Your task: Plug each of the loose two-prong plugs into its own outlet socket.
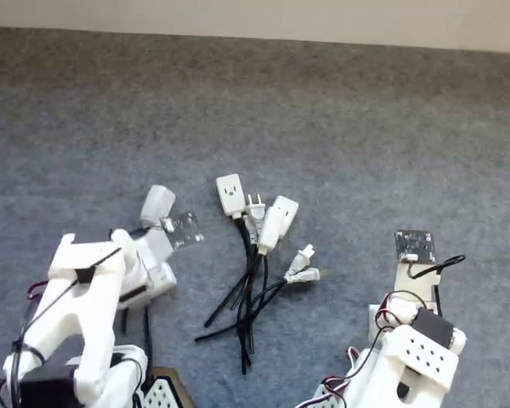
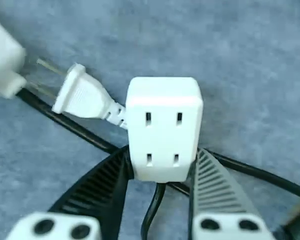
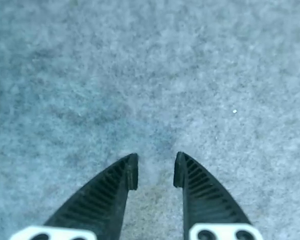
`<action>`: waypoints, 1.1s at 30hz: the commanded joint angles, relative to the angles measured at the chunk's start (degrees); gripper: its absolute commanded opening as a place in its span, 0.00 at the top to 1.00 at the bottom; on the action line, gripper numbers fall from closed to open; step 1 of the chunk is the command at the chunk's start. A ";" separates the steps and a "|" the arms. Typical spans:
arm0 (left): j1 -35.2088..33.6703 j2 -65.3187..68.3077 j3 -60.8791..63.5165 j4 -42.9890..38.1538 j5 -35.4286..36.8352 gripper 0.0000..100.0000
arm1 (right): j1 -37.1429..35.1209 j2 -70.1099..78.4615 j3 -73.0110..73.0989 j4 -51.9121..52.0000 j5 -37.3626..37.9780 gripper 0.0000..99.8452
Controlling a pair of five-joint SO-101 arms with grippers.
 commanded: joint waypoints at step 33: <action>6.46 16.57 -47.16 44.40 5.19 1.00 | -0.57 -0.57 -0.48 -0.75 0.70 0.87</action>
